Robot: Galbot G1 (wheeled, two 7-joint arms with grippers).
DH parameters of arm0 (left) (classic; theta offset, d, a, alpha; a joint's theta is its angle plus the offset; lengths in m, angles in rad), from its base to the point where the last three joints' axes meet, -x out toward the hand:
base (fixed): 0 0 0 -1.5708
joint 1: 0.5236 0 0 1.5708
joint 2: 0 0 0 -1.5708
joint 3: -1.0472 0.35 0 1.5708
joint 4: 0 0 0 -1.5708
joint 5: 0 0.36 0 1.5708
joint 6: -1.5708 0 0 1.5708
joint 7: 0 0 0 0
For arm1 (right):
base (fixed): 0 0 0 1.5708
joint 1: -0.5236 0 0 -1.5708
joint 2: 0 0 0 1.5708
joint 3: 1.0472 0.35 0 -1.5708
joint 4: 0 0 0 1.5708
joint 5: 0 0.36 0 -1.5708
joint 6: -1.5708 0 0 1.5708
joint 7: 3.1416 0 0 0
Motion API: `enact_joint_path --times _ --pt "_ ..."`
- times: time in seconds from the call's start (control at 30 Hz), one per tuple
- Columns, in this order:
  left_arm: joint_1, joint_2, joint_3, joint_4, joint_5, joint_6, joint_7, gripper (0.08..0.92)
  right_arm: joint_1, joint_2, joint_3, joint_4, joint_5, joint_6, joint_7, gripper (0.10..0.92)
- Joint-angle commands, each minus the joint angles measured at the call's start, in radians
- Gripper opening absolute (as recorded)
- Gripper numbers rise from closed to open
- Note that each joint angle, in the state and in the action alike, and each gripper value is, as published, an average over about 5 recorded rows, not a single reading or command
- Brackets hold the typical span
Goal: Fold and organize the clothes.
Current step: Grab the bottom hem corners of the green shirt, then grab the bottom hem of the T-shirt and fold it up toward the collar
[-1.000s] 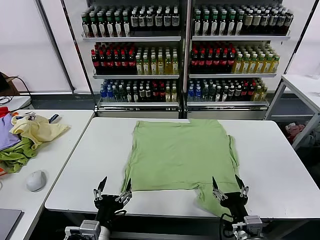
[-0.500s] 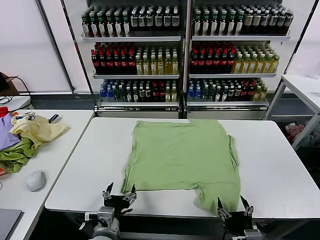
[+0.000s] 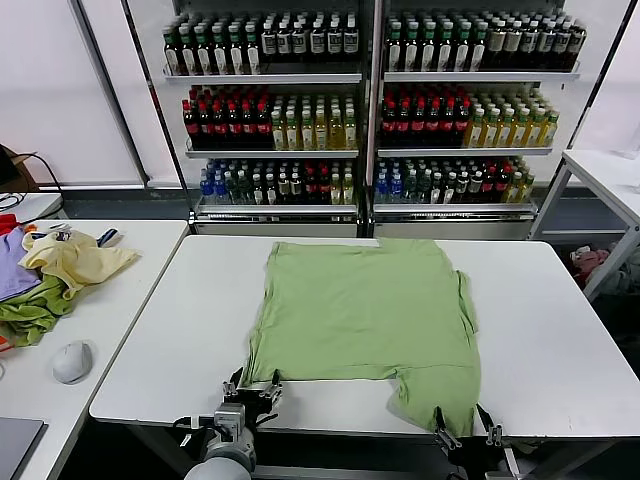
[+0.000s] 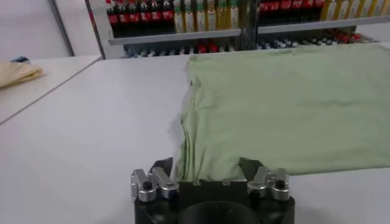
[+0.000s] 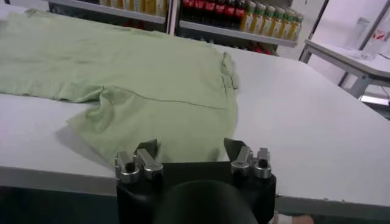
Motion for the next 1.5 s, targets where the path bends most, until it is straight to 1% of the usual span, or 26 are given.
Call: enact_joint_path --times 0.03,0.27,0.43,0.53,0.63,0.8,0.93,1.2,1.5 --pt "-0.023 0.000 0.008 0.038 -0.064 0.018 -0.014 0.603 -0.009 0.004 -0.001 -0.016 0.031 -0.015 0.000 0.518" --pt "-0.021 0.007 0.006 0.024 -0.099 0.012 -0.016 0.404 0.002 0.003 -0.001 -0.016 0.041 -0.008 -0.009 0.319" --pt "-0.008 0.017 0.004 -0.027 -0.106 -0.044 -0.007 0.256 0.032 -0.007 0.005 -0.006 0.061 0.020 -0.026 0.176" --pt "-0.006 0.030 -0.001 -0.063 -0.106 -0.089 0.004 0.172 0.067 -0.018 0.013 0.002 0.080 0.064 -0.037 0.127" --pt "-0.015 0.042 -0.010 -0.100 -0.107 -0.121 0.017 0.111 0.116 -0.033 0.027 0.011 0.105 0.103 -0.042 0.123" --pt "-0.053 0.063 -0.027 -0.144 -0.142 -0.131 0.030 0.091 0.213 -0.064 0.042 0.013 0.137 0.135 -0.041 0.123" --pt "-0.112 0.083 -0.031 -0.128 -0.164 -0.131 0.039 0.091 0.321 -0.090 0.038 -0.004 0.160 0.136 -0.035 0.123" --pt "-0.226 0.100 -0.008 -0.020 -0.162 -0.127 0.048 0.091 0.524 -0.138 0.013 -0.105 0.189 0.099 -0.020 0.123" --pt "-0.346 0.092 0.058 0.174 -0.063 -0.109 0.058 0.091 0.710 -0.184 -0.067 -0.298 0.187 0.076 -0.027 0.123"
